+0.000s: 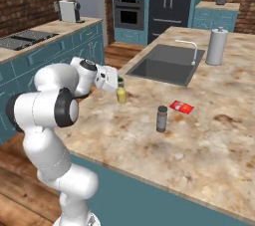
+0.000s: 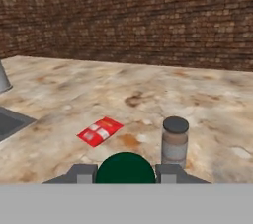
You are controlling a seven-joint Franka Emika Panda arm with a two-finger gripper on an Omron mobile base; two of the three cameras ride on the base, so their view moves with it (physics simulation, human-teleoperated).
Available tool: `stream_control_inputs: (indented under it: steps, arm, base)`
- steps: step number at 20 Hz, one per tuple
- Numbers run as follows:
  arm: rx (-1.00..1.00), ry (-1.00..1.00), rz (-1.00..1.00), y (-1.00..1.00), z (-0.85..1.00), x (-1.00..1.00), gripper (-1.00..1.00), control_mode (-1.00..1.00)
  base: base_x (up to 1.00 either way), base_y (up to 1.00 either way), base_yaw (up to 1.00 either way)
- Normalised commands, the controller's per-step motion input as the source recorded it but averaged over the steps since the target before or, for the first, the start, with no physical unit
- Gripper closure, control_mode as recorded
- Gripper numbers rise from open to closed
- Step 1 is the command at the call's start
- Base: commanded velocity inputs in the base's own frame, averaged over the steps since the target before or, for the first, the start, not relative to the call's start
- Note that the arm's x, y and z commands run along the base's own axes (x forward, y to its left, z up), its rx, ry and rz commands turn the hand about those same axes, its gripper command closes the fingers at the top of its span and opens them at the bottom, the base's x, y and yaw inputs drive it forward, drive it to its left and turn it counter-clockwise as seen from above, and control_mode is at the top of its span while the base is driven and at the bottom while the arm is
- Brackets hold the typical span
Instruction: Move the mustard and shaker from the cabinet to the dining counter.
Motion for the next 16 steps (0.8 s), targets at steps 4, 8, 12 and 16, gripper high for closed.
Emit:
stream_control_inputs:
  steps: [4,8,12,16]
  arm:
    - [0.0,0.0,-0.11,-0.12,-0.41,0.13,1.0,-1.0]
    - [0.0,0.0,-0.09,-0.21,-0.41,0.19,1.0,-1.0]
    - [0.0,0.0,-0.08,-0.29,-0.4,0.21,1.0,-1.0]
    - [0.0,0.0,-0.07,-0.21,-0.4,0.27,1.0,-1.0]
  base:
    - [0.0,0.0,0.0]
    - [0.0,0.0,0.0]
    - [0.0,0.0,0.0]
    - [0.0,0.0,0.0]
